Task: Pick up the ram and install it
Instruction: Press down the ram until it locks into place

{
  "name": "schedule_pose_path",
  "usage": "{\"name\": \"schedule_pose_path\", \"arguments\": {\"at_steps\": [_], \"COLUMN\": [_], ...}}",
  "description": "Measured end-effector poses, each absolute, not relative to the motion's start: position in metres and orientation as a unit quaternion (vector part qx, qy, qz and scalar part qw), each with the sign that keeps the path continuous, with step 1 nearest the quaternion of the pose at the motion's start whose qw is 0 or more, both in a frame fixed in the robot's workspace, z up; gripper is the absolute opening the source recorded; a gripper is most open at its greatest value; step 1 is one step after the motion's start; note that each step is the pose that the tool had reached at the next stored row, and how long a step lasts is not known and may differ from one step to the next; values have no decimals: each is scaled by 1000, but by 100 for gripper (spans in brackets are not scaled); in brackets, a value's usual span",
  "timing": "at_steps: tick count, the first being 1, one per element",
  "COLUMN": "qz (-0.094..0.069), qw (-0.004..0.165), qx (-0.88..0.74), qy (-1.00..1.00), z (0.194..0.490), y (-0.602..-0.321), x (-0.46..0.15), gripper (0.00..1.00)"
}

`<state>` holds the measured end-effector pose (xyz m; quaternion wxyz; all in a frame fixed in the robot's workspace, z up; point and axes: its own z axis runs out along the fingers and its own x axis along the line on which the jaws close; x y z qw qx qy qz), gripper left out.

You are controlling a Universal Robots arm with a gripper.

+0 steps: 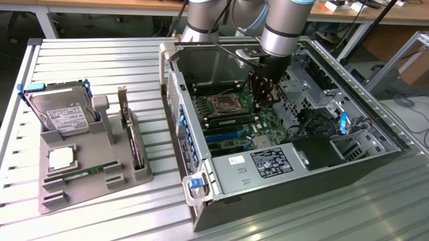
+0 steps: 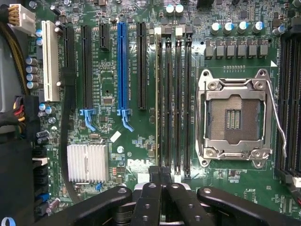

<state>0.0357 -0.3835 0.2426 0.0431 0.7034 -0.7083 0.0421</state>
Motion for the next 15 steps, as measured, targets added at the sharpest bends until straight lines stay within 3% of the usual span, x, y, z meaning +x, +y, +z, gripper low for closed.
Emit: {"name": "schedule_pose_path", "arguments": {"at_steps": [13, 15], "qz": [42, 42], "qw": [43, 43], "qx": [704, 703], "qy": [-708, -708], "z": [227, 241], "y": [-384, -384], "x": [35, 35], "gripper": [11, 11]}}
